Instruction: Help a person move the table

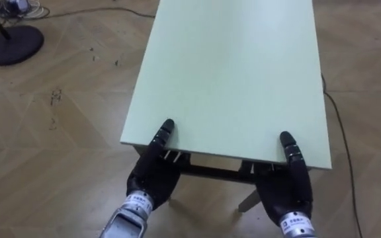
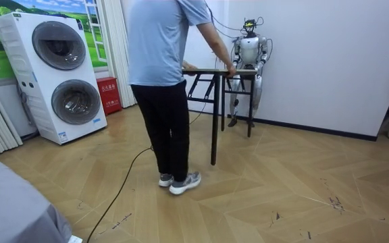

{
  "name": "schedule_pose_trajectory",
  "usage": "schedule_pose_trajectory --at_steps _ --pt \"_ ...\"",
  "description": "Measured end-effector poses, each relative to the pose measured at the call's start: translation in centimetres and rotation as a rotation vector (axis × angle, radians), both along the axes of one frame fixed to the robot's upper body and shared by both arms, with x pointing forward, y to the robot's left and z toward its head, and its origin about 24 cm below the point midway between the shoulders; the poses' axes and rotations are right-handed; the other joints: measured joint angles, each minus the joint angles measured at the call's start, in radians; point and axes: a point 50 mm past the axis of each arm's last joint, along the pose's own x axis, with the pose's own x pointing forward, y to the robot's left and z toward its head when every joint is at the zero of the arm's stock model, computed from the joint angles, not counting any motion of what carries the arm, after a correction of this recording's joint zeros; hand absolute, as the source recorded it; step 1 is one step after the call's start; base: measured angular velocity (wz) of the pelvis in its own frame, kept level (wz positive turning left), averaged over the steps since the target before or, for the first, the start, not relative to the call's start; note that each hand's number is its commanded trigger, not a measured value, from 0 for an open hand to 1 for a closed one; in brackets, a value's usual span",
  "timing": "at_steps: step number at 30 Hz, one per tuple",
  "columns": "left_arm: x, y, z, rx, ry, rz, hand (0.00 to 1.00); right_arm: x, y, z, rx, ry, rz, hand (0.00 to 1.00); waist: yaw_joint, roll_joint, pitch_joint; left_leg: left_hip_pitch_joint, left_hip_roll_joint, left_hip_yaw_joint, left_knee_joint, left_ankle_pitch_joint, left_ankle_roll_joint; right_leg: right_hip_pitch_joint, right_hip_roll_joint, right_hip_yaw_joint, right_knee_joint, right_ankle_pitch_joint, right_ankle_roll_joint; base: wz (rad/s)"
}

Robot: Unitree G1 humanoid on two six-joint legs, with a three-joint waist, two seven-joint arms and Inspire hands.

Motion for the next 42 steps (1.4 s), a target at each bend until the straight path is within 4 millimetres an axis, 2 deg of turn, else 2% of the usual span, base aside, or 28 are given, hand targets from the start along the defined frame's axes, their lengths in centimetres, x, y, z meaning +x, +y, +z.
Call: schedule_pose_trajectory --at_steps 1,5,7,11,12,13,14,15,16,17,18,19,20,21,22,23,25,26,27,28,29,31,32,34,35,37,42 --pt "-0.1 0.1 0.0 0.0 0.0 0.004 1.0 0.0 0.1 0.0 0.0 0.0 0.003 1.0 0.006 -0.001 -0.0001 0.0 -0.005 -0.028 -0.006 0.0 0.0 0.011 0.005 -0.003 -0.024 0.0 -0.001 -0.27" --pt "-0.3 0.2 -0.1 0.012 0.003 0.003 1.0 -0.2 0.1 -0.1 0.003 0.007 0.003 1.0 0.004 -0.008 -0.0003 0.026 -0.015 -0.067 -0.033 0.002 -0.003 0.059 0.017 -0.02 -0.084 0.001 -0.001 0.07" --pt "-0.5 0.4 -0.3 0.015 0.011 0.011 1.0 -0.3 0.3 -0.2 0.005 0.013 0.008 1.0 0.004 -0.015 -0.0004 0.042 -0.025 -0.144 -0.06 0.005 -0.008 0.087 0.023 -0.033 -0.11 0.001 -0.001 0.08" --pt "-0.9 0.7 -0.3 0.017 0.013 0.013 1.0 -0.5 0.5 -0.3 0.005 0.018 0.014 1.0 0.014 -0.017 -0.0008 0.074 -0.022 -0.191 -0.103 0.014 -0.021 0.103 0.042 -0.046 -0.106 0.003 -0.006 0.17" --pt "-1.0 0.7 -0.3 0.019 0.014 0.014 1.0 -0.5 0.4 -0.4 0.004 0.019 0.012 1.0 0.018 -0.015 0.0005 0.085 -0.015 -0.208 -0.114 0.016 -0.023 0.088 0.048 -0.048 -0.085 0.001 -0.022 0.05" --pt "-1.2 0.8 -0.3 0.023 0.014 0.012 1.0 -0.6 0.6 -0.4 0.009 0.024 0.01 1.0 0.031 -0.008 0.0011 0.094 0.009 -0.223 -0.121 0.015 -0.026 0.061 0.1 -0.028 -0.11 -0.018 -0.071 0.04" --pt "-1.2 1.0 -0.2 0.03 0.007 0.014 1.0 -0.7 0.8 -0.4 0.014 0.022 0.012 1.0 0.038 -0.013 0.0019 0.093 0.016 -0.227 -0.122 0.016 -0.028 0.046 0.132 -0.027 -0.162 0.001 -0.095 0.14" --pt "-1.4 1.2 -0.1 0.028 0.001 0.026 1.0 -0.7 1.0 -0.4 0.016 0.016 0.02 1.0 0.049 -0.021 0.0024 0.095 0.02 -0.231 -0.118 0.003 -0.051 0.009 0.157 -0.032 -0.211 0.081 -0.109 0.08" --pt "-1.8 1.3 -0.2 0.031 0.009 0.038 1.0 -0.7 1.1 -0.4 0.014 0.015 0.025 1.0 0.062 -0.009 -0.0026 0.096 0.032 -0.215 -0.117 0.005 -0.065 0.025 0.157 -0.059 -0.204 0.089 -0.122 0.06" --pt "-1.9 1.3 -0.3 0.03 0.01 0.042 1.0 -0.6 1.3 -0.3 0.012 0.012 0.033 1.0 0.07 -0.007 -0.0008 0.086 0.035 -0.208 -0.115 0.01 -0.077 0.03 0.157 -0.051 -0.208 0.09 -0.122 0.18" --pt "-2.0 1.1 -0.3 0.027 0.012 0.038 1.0 -0.5 1.1 -0.3 0.003 0.009 0.027 1.0 0.071 -0.007 -0.0008 0.06 0.031 -0.213 -0.133 0.02 -0.092 0.041 0.153 -0.01 -0.221 0.09 -0.122 0.74" --pt "-1.8 0.9 -0.2 0.027 0.006 0.027 1.0 -0.5 0.9 -0.3 -0.002 -0.003 0.013 1.0 0.054 -0.01 0.0012 -0.001 0.021 -0.223 -0.157 0.03 -0.083 0.051 0.148 0.047 -0.24 0.092 -0.111 0.9" --pt "-1.6 0.8 -0.1 0.031 0.002 0.021 1.0 -0.5 0.9 -0.3 -0.002 -0.006 0.009 1.0 0.055 -0.022 0.0043 -0.032 0.012 -0.229 -0.156 0.064 -0.053 0.053 0.14 0.085 -0.244 0.094 -0.103 0.9" --pt "-1.6 0.8 0.0 0.033 0.0 0.021 1.0 -0.5 0.8 -0.3 0.0 -0.009 0.011 1.0 0.055 -0.033 0.0028 -0.088 -0.003 -0.225 -0.165 0.134 -0.042 0.053 0.127 0.126 -0.247 0.099 -0.084 0.6" --pt "-1.7 0.7 -0.1 0.03 0.003 0.018 1.0 -0.6 0.5 -0.3 -0.01 -0.011 0.011 1.0 0.052 -0.031 0.0012 -0.096 -0.001 -0.186 -0.161 0.175 -0.026 0.058 0.115 0.117 -0.247 0.097 -0.071 0.47" --pt "-1.7 0.7 -0.1 0.027 0.003 0.017 1.0 -0.7 0.4 -0.4 -0.014 -0.013 0.011 1.0 0.058 -0.026 0.0008 -0.091 -0.003 -0.171 -0.161 0.178 -0.024 0.061 0.112 0.099 -0.249 0.097 -0.067 0.23" --pt "-1.9 1.1 -0.2 0.028 -0.003 0.024 1.0 -0.7 0.4 -0.4 -0.009 -0.01 0.022 1.0 0.103 -0.023 0.0018 -0.073 -0.01 -0.177 -0.162 0.177 -0.024 0.078 0.107 0.027 -0.258 0.096 -0.063 -0.17" --pt "-2.0 1.2 -0.2 0.027 -0.003 0.028 1.0 -0.8 0.5 -0.4 -0.008 -0.008 0.025 1.0 0.112 -0.019 0.0037 -0.068 -0.013 -0.185 -0.163 0.177 -0.024 0.087 0.102 0.008 -0.26 0.096 -0.063 0.03" --pt "-2.2 1.2 -0.4 0.027 0.005 0.03 1.0 -0.8 0.5 -0.6 -0.01 0.0 0.025 1.0 0.108 -0.006 0.0023 -0.06 -0.018 -0.189 -0.166 0.177 -0.024 0.112 0.095 -0.019 -0.273 0.095 -0.063 0.48" --pt "-2.3 1.1 -0.5 0.026 0.009 0.027 1.0 -0.9 0.5 -0.7 -0.009 0.004 0.024 1.0 0.1 0.001 0.0044 -0.052 -0.018 -0.182 -0.167 0.178 -0.024 0.134 0.089 -0.039 -0.281 0.088 -0.053 0.59" --pt "-2.4 1.1 -0.5 0.025 0.011 0.026 1.0 -0.9 0.5 -0.8 -0.007 0.008 0.028 1.0 0.1 0.001 0.0044 -0.05 -0.019 -0.179 -0.167 0.177 -0.024 0.142 0.087 -0.047 -0.284 0.083 -0.048 0.58" --pt "-2.4 1.0 -0.5 0.024 0.015 0.023 1.0 -0.9 0.5 -0.8 -0.008 0.009 0.031 1.0 0.092 0.001 0.0045 -0.051 -0.018 -0.164 -0.165 0.177 -0.024 0.168 0.073 -0.103 -0.291 0.071 -0.048 0.58" --pt "-2.5 1.0 -0.6 0.025 0.017 0.024 1.0 -0.9 0.5 -0.8 -0.009 0.009 0.029 1.0 0.087 0.001 0.0045 -0.052 -0.015 -0.149 -0.165 0.178 -0.023 0.175 0.07 -0.119 -0.291 0.069 -0.048 0.78" --pt "-2.5 1.0 -0.6 0.027 0.029 0.025 1.0 -0.9 0.4 -0.8 -0.013 0.023 0.028 1.0 0.055 -0.003 0.0064 -0.05 -0.001 -0.052 -0.165 0.185 -0.012 0.211 0.059 -0.17 -0.29 0.055 -0.039 0.95" --pt "-2.5 1.0 -0.6 0.027 0.03 0.024 1.0 -0.9 0.4 -0.8 -0.014 0.023 0.027 1.0 0.05 -0.003 0.0063 -0.051 0.0 -0.031 -0.164 0.185 -0.01 0.217 0.056 -0.175 -0.289 0.049 -0.035 0.85" --pt "-2.5 0.9 -0.7 0.027 0.035 0.023 1.0 -0.8 0.1 -0.8 -0.022 0.02 0.024 1.0 0.054 0.0 0.0074 -0.059 -0.002 -0.029 -0.151 0.181 -0.003 0.232 0.052 -0.189 -0.29 0.033 -0.029 0.49" --pt "-2.5 0.7 -0.6 0.015 0.033 0.029 1.0 -0.3 -0.2 -0.5 -0.043 0.005 0.03 1.0 0.081 0.015 0.0095 -0.084 -0.003 -0.03 -0.134 0.182 0.003 0.238 0.037 -0.253 -0.267 0.031 -0.026 0.38"
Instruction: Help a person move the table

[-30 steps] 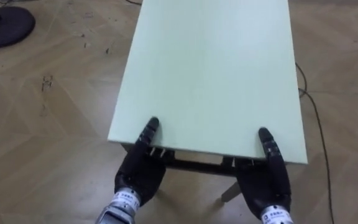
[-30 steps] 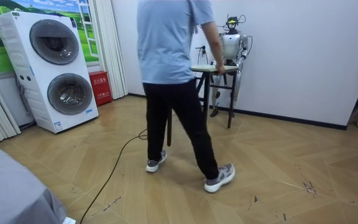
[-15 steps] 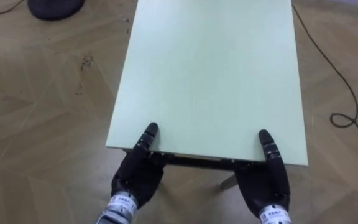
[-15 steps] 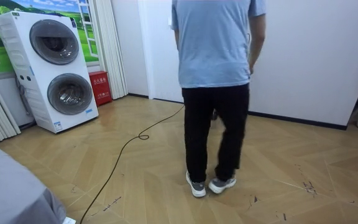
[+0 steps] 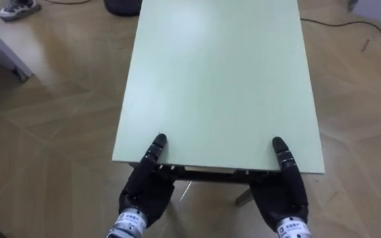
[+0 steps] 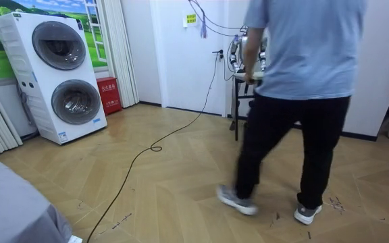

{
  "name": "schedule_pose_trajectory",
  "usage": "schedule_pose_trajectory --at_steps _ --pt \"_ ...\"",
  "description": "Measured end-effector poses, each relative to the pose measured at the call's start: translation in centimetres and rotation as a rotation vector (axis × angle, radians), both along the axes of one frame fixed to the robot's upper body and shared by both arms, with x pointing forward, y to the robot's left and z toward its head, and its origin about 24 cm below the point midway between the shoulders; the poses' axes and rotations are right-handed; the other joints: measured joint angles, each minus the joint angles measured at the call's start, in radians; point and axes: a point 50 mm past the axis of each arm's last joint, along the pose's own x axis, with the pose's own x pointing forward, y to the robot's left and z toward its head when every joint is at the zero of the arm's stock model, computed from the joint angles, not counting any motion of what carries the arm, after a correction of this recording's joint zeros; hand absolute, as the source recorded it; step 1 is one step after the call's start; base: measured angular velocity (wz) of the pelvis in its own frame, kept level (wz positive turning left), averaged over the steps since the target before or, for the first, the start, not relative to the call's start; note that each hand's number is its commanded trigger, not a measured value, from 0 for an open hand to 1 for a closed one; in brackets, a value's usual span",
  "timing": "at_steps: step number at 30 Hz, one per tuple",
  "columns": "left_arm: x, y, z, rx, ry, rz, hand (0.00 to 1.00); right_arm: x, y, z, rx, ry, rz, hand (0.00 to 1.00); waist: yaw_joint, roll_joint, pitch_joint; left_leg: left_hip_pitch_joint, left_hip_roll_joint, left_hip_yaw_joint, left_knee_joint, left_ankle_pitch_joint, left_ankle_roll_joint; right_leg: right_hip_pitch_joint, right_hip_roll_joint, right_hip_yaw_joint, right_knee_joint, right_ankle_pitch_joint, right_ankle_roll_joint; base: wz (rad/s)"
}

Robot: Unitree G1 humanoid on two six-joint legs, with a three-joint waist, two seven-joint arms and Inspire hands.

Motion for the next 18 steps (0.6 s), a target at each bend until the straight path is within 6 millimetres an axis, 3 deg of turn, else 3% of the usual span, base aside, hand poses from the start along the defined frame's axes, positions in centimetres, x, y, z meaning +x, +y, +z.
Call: schedule_pose_trajectory --at_steps 3,6,8,9,10,11,12,13,14,15,16,17,18 --pt "0.0 -0.1 0.02 -0.011 0.001 0.003 1.0 0.11 -0.15 0.21 -0.01 -0.003 0.002 1.0 0.002 0.007 -0.0003 -0.012 -0.01 0.0 0.022 -0.014 0.024 -0.002 -0.025 -0.013 0.049 -0.03 0.016 0.45" --pt "-0.13 -0.3 -0.05 -0.017 0.007 0.005 1.0 0.22 -0.24 0.23 -0.024 0.004 0.001 1.0 0.013 0.009 0.0005 -0.008 -0.04 -0.004 0.031 -0.024 0.041 -0.036 -0.078 -0.012 0.175 -0.065 0.03 0.35" --pt "-0.2 -0.42 -0.11 -0.022 0.016 0.009 1.0 0.17 -0.25 0.16 -0.025 0.016 -0.002 1.0 0.009 0.011 0.0017 0.002 -0.059 -0.014 0.029 -0.033 0.062 -0.065 -0.121 -0.01 0.301 -0.065 0.03 0.59" --pt "-0.27 -0.56 -0.17 -0.023 0.026 0.009 1.0 -0.05 -0.15 0.01 -0.02 0.027 -0.005 1.0 -0.002 0.006 0.0059 0.012 -0.084 -0.058 0.036 -0.04 0.072 -0.094 -0.156 0.017 0.413 -0.057 0.024 0.99" --pt "-0.35 -0.81 -0.24 -0.026 0.033 0.006 1.0 -0.23 -0.3 -0.08 -0.023 0.032 -0.015 1.0 -0.021 0.009 0.0116 0.013 -0.1 -0.118 0.048 -0.05 0.083 -0.145 -0.16 0.092 0.505 -0.055 0.002 1.02" --pt "-0.4 -0.79 -0.27 -0.024 0.035 0.003 1.0 -0.28 -0.3 -0.1 -0.025 0.033 -0.016 1.0 -0.029 0.01 0.012 0.006 -0.11 -0.152 0.053 -0.056 0.086 -0.169 -0.143 0.135 0.509 -0.074 0.003 1.0" --pt "-0.43 -0.75 -0.3 -0.029 0.037 0.003 1.0 -0.27 -0.3 -0.08 -0.029 0.031 -0.012 1.0 -0.035 0.014 0.0146 -0.007 -0.126 -0.204 0.061 -0.057 0.089 -0.213 -0.099 0.213 0.476 -0.114 0.002 1.18" --pt "-0.5 -0.77 -0.34 -0.034 0.042 -0.001 1.0 -0.4 -0.34 -0.13 -0.032 0.032 -0.019 1.0 -0.059 0.016 0.0156 -0.02 -0.145 -0.266 0.08 -0.058 0.09 -0.243 -0.062 0.27 0.413 -0.126 0.006 1.34" --pt "-0.54 -0.82 -0.36 -0.034 0.043 -0.006 1.0 -0.52 -0.34 -0.18 -0.031 0.032 -0.023 1.0 -0.076 0.016 0.0156 -0.025 -0.156 -0.294 0.087 -0.058 0.09 -0.249 -0.049 0.289 0.376 -0.126 0.006 1.6" --pt "-0.58 -0.94 -0.37 -0.035 0.044 -0.012 1.0 -0.64 -0.35 -0.23 -0.03 0.033 -0.029 1.0 -0.097 0.013 0.0153 -0.032 -0.177 -0.338 0.103 -0.055 0.09 -0.262 -0.025 0.342 0.288 -0.113 0.009 1.47" --pt "-0.58 -0.97 -0.41 -0.033 0.046 -0.016 1.0 -0.68 -0.27 -0.25 -0.028 0.034 -0.031 1.0 -0.108 0.006 0.0145 -0.037 -0.199 -0.372 0.118 -0.059 0.086 -0.27 -0.005 0.387 0.244 -0.054 0.011 1.39" --pt "-0.61 -1.01 -0.45 -0.031 0.049 -0.02 1.0 -0.73 -0.27 -0.28 -0.024 0.035 -0.036 1.0 -0.112 0.012 0.0105 -0.04 -0.206 -0.391 0.122 -0.06 0.082 -0.261 -0.002 0.393 0.241 -0.06 0.007 0.95" --pt "-0.58 -0.97 -0.41 -0.029 0.047 -0.02 1.0 -0.57 -0.34 -0.18 -0.028 0.031 -0.031 1.0 -0.105 0.016 0.0075 -0.04 -0.199 -0.388 0.111 -0.057 0.076 -0.251 -0.007 0.357 0.227 -0.057 0.002 0.75"
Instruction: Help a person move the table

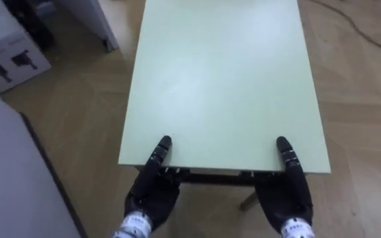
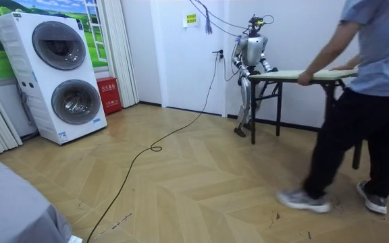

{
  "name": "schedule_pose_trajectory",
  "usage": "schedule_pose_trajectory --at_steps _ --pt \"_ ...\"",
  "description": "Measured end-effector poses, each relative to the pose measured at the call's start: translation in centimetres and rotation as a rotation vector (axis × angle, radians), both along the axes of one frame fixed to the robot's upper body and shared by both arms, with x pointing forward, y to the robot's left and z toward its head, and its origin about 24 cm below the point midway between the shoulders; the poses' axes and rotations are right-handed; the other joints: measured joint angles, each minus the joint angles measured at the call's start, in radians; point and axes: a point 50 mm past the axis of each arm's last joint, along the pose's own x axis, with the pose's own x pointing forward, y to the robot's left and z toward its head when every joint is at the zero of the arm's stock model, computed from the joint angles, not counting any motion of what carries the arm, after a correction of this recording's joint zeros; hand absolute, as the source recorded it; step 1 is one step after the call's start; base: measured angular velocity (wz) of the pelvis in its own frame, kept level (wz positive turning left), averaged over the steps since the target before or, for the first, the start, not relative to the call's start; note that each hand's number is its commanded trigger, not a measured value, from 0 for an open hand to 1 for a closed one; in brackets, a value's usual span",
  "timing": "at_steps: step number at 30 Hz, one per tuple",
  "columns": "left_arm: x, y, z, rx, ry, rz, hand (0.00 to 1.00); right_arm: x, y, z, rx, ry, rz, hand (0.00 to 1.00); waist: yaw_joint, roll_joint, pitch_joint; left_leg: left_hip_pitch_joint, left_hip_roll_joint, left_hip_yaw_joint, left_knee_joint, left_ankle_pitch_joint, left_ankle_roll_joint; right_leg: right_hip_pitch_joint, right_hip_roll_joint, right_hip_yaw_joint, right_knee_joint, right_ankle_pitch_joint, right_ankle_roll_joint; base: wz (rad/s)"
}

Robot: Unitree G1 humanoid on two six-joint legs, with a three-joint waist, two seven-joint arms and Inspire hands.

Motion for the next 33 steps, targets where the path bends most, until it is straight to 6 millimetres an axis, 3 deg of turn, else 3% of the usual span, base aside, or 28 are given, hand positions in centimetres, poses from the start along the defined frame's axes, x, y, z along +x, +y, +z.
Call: schedule_pose_trajectory --at_steps 1,4,7,12,15,17,18,19,21,25,30,33 --pt "0.1 0.1 0.1 0.003 -0.006 -0.001 1.0 0.1 0.0 0.0 0.0 -0.002 0.0 1.0 0.009 -0.001 0.0002 0.005 0.014 0.013 -0.012 0.003 -0.004 0.017 -0.002 -0.03 -0.013 0.004 -0.006 0.63" --pt "0.2 0.4 0.2 0.017 -0.017 0.009 1.0 0.1 0.1 0.2 0.008 0.008 0.002 1.0 0.061 -0.017 -0.0042 0.048 0.047 0.053 -0.057 0.009 -0.014 0.066 0.02 -0.047 -0.061 0.015 -0.012 0.19" --pt "0.3 0.8 0.4 0.033 -0.028 0.027 1.0 0.2 0.7 0.3 0.024 0.023 0.011 1.0 0.094 -0.019 -0.005 0.071 0.057 0.032 -0.084 0.012 -0.02 0.109 0.037 -0.054 -0.111 0.026 -0.011 0.16" --pt "0.2 0.7 0.4 0.03 -0.023 0.034 1.0 0.2 0.7 0.3 0.021 0.025 0.009 1.0 0.142 -0.023 -0.0033 0.077 0.057 0.002 -0.099 0.013 -0.021 0.146 0.041 -0.079 -0.149 0.028 -0.008 0.28" --pt "0.1 0.8 0.3 0.034 -0.013 0.036 1.0 0.1 0.8 0.3 0.021 0.031 0.013 1.0 0.135 -0.027 -0.0037 0.075 0.059 0.004 -0.099 0.013 -0.021 0.189 0.041 -0.108 -0.183 0.028 -0.006 0.72" --pt "0.2 0.9 0.4 0.035 -0.017 0.036 1.0 0.1 0.8 0.2 0.026 0.033 0.011 1.0 0.131 -0.027 -0.0037 0.061 0.063 0.017 -0.097 0.013 -0.02 0.204 0.032 -0.155 -0.185 0.028 -0.006 0.81" --pt "0.2 0.9 0.5 0.037 -0.021 0.035 1.0 0.1 0.8 0.2 0.029 0.033 0.01 1.0 0.111 -0.027 -0.0038 0.054 0.078 0.077 -0.098 0.015 -0.017 0.224 0.023 -0.198 -0.194 0.027 -0.004 1.14" --pt "0.3 0.9 0.6 0.039 -0.026 0.033 1.0 0.1 0.9 0.2 0.032 0.029 0.01 1.0 0.091 -0.027 -0.0039 0.05 0.097 0.161 -0.1 0.018 -0.013 0.24 0.019 -0.215 -0.201 0.025 -0.002 1.23" --pt "0.5 0.9 0.7 0.04 -0.036 0.032 1.0 0.1 1.1 0.3 0.041 0.025 0.0 1.0 0.075 -0.033 -0.0056 0.05 0.104 0.212 -0.096 0.024 -0.003 0.253 0.015 -0.217 -0.201 0.015 0.012 0.96" --pt "0.6 0.9 0.8 0.04 -0.041 0.037 1.0 0.2 1.2 0.3 0.049 0.027 0.002 1.0 0.104 -0.035 -0.0065 0.048 0.091 0.174 -0.089 0.027 -0.001 0.266 0.019 -0.226 -0.196 0.006 0.02 0.34" --pt "0.5 1.0 0.7 0.043 -0.027 0.044 1.0 0.1 1.3 0.2 0.054 0.044 0.008 1.0 0.104 -0.035 -0.006 0.041 0.088 0.167 -0.082 0.028 -0.001 0.287 0.01 -0.284 -0.195 0.005 0.02 0.28" --pt "0.3 0.8 0.5 0.032 -0.007 0.045 1.0 0.1 1.0 0.2 0.041 0.047 0.008 1.0 0.108 -0.035 -0.0059 0.038 0.081 0.164 -0.081 0.029 0.003 0.288 0.005 -0.282 -0.194 0.004 0.022 0.2"
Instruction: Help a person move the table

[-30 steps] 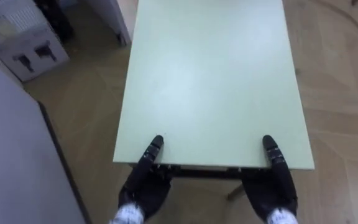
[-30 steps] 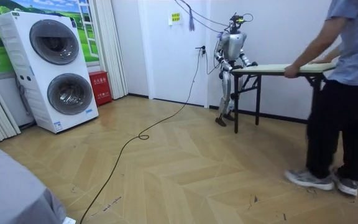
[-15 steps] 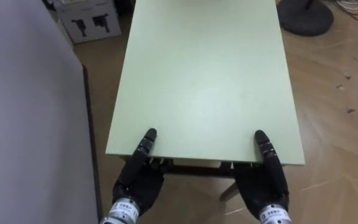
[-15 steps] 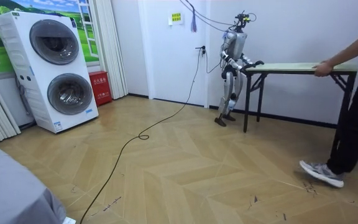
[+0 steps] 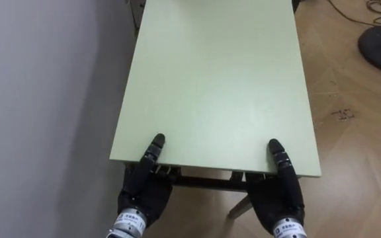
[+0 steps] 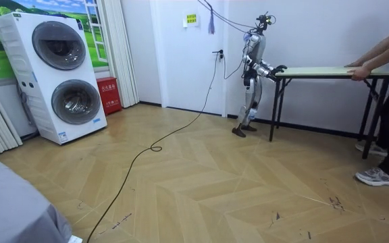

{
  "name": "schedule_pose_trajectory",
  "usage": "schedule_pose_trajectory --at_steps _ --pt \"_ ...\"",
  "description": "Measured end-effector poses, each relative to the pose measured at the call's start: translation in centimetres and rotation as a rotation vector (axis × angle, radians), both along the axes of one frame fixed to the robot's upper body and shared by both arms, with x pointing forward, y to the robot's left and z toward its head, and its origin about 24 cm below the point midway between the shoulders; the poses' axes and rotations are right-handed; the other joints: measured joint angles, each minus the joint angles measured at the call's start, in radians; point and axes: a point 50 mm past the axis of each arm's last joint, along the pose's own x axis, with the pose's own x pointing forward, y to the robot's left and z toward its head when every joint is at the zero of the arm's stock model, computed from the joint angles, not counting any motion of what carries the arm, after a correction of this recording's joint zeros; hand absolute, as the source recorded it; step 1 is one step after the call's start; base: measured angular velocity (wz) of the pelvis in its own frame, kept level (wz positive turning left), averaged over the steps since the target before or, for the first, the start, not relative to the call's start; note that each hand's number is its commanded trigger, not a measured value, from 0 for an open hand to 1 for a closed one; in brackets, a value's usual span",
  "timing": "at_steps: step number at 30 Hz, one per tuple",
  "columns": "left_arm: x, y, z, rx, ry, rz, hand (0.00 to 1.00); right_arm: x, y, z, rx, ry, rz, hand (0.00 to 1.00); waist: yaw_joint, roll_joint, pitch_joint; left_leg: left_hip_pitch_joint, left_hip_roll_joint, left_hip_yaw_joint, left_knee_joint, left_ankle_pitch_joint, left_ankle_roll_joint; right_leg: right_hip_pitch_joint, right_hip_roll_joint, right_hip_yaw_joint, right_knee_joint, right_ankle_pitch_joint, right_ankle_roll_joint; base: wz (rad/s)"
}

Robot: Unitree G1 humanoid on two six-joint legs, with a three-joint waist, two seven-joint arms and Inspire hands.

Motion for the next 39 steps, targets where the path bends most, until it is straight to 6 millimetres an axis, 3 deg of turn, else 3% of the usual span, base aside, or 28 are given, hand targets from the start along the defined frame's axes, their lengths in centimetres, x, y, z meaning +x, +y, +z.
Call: schedule_pose_trajectory --at_steps 5,6,9,10,13,14,15,16,23,28,30,32,33,34,35,37,38,39 --pt "-0.1 -0.2 -0.1 -0.001 0.007 -0.004 1.0 0.1 0.0 0.0 -0.006 0.0 0.005 1.0 0.002 0.005 0.003 -0.027 -0.008 0.003 0.022 -0.002 0.008 -0.039 -0.033 0.0 0.083 -0.014 0.013 0.25" --pt "-0.1 -0.1 -0.2 0.004 0.012 -0.003 1.0 0.0 -0.1 0.0 -0.011 0.001 0.005 1.0 0.001 0.01 0.0055 -0.028 -0.008 0.008 0.03 -0.008 0.018 -0.052 -0.038 0.003 0.124 -0.018 0.012 0.23" --pt "-0.3 -0.3 -0.5 0.001 0.023 -0.004 1.0 0.0 -0.4 0.0 -0.021 0.01 0.007 1.0 -0.005 0.019 0.0085 -0.024 -0.028 -0.002 0.04 -0.023 0.041 -0.141 -0.081 0.047 0.315 -0.028 0.016 0.21" --pt "-0.3 -0.6 -0.7 -0.009 0.033 -0.003 1.0 -0.1 -0.4 -0.1 -0.027 0.015 0.009 1.0 -0.015 0.026 0.0097 -0.023 -0.039 -0.016 0.047 -0.028 0.048 -0.182 -0.087 0.091 0.359 -0.056 0.012 0.21" --pt "-0.4 -0.5 -1.2 -0.005 0.047 -0.004 1.0 0.0 -0.5 0.0 -0.052 0.012 0.021 1.0 -0.051 0.033 0.0111 -0.014 -0.07 -0.046 0.046 -0.028 0.052 -0.245 -0.074 0.182 0.261 -0.074 0.008 0.39" --pt "-0.3 -0.6 -1.3 -0.003 0.052 -0.005 1.0 -0.1 -0.5 -0.1 -0.053 0.018 0.02 1.0 -0.056 0.031 0.0101 -0.008 -0.077 -0.049 0.044 -0.028 0.053 -0.246 -0.07 0.19 0.232 -0.061 0.006 0.48" --pt "-0.1 -0.7 -1.5 -0.005 0.06 -0.004 1.0 -0.1 -0.5 -0.1 -0.055 0.024 0.019 1.0 -0.06 0.028 0.0096 0.004 -0.087 -0.053 0.043 -0.031 0.054 -0.252 -0.067 0.2 0.206 -0.003 0.017 0.36" --pt "-0.1 -0.7 -1.7 -0.008 0.069 -0.005 1.0 -0.1 -0.5 -0.1 -0.059 0.035 0.02 1.0 -0.066 0.033 0.0047 0.015 -0.087 -0.052 0.027 -0.032 0.053 -0.239 -0.067 0.192 0.202 -0.003 0.016 0.21" --pt "-0.9 -0.3 -2.6 -0.002 0.097 -0.01 1.0 -0.9 -0.5 -0.9 -0.055 0.084 0.042 1.0 -0.05 0.029 0.0027 0.091 -0.07 -0.046 -0.036 -0.031 0.046 -0.155 -0.035 0.193 0.118 0.015 0.018 -0.05" --pt "-1.8 0.1 -3.2 0.019 0.094 -0.039 1.0 -1.5 -0.6 -1.7 -0.032 0.112 0.047 1.0 -0.038 0.02 -0.0078 0.127 -0.054 -0.033 -0.067 -0.031 0.047 -0.106 -0.007 0.201 0.038 0.05 0.019 -0.12" --pt "-1.9 0.2 -3.5 0.029 0.094 -0.055 1.0 -1.7 -0.7 -2.0 -0.031 0.116 0.046 1.0 -0.032 0.018 -0.0089 0.14 -0.052 -0.031 -0.074 -0.031 0.047 -0.094 -0.001 0.208 0.025 0.056 0.02 -0.09" --pt "-2.1 0.4 -3.8 0.041 0.099 -0.068 1.0 -1.9 -0.7 -2.3 -0.022 0.131 0.047 1.0 -0.028 0.008 -0.0152 0.152 -0.051 -0.031 -0.083 -0.031 0.047 -0.082 0.003 0.218 0.017 0.057 0.02 -0.04" --pt "-2.2 0.5 -3.9 0.05 0.101 -0.074 0.96 -2.1 -0.7 -2.5 -0.018 0.139 0.046 1.0 -0.025 0.003 -0.0185 0.16 -0.051 -0.031 -0.091 -0.03 0.046 -0.076 0.004 0.219 0.013 0.057 0.02 0.0" --pt "-2.3 0.5 -4.0 0.054 0.103 -0.08 0.8 -2.2 -0.7 -2.6 -0.017 0.144 0.045 1.0 -0.025 0.002 -0.0181 0.164 -0.051 -0.032 -0.092 -0.03 0.046 -0.069 0.004 0.218 0.012 0.057 0.02 0.0" --pt "-2.3 0.5 -4.0 0.053 0.105 -0.081 0.71 -2.2 -0.6 -2.6 -0.018 0.146 0.046 0.82 -0.024 0.002 -0.0182 0.165 -0.051 -0.033 -0.094 -0.03 0.046 -0.067 0.005 0.216 0.012 0.057 0.02 0.0" --pt "-2.3 0.6 -4.0 0.059 0.103 -0.087 0.47 -2.3 -0.6 -2.7 -0.016 0.145 0.05 0.33 -0.022 -0.002 -0.0181 0.166 -0.051 -0.033 -0.096 -0.03 0.046 -0.066 0.006 0.214 0.008 0.057 0.02 0.0" --pt "-2.3 0.6 -4.0 0.058 0.102 -0.087 0.07 -2.3 -0.5 -2.7 -0.015 0.144 0.053 0.0 -0.022 -0.003 -0.0184 0.165 -0.051 -0.033 -0.096 -0.03 0.046 -0.065 0.006 0.213 0.005 0.057 0.02 0.0" --pt "-2.3 0.6 -4.0 0.057 0.099 -0.09 0.0 -2.3 -0.5 -2.7 -0.015 0.142 0.054 0.0 -0.022 -0.004 -0.0186 0.163 -0.05 -0.033 -0.095 -0.03 0.046 -0.062 0.007 0.211 -0.004 0.06 0.023 0.0"
